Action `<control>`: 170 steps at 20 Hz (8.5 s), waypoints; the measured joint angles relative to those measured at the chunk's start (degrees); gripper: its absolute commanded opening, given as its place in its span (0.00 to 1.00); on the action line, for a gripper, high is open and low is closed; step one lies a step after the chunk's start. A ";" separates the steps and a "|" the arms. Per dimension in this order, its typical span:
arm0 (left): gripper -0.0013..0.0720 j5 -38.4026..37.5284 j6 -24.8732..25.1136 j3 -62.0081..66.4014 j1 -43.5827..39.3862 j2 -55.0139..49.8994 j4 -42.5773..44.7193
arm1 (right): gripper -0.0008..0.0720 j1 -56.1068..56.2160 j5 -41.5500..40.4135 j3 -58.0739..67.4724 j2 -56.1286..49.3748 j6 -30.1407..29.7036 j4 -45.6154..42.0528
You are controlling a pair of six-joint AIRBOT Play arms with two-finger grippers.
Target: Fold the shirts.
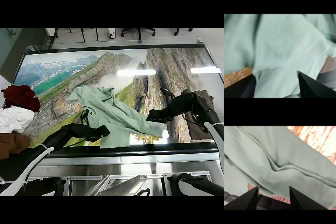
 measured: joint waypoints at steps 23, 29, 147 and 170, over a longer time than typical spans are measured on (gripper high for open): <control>0.04 2.16 2.19 -10.97 7.78 17.88 2.75 | 0.42 -8.63 -6.71 -12.07 -6.25 -8.85 6.69; 0.04 1.03 2.19 -12.07 8.37 17.90 2.62 | 0.32 -2.93 -8.55 -12.26 -6.73 -9.46 8.04; 0.03 19.45 23.58 5.05 40.57 -1.18 9.88 | 0.35 -30.25 -8.61 5.33 -12.04 -15.96 9.62; 0.93 33.18 33.75 10.43 55.78 -3.45 5.20 | 0.46 -30.34 -11.93 3.50 -12.22 -16.59 9.57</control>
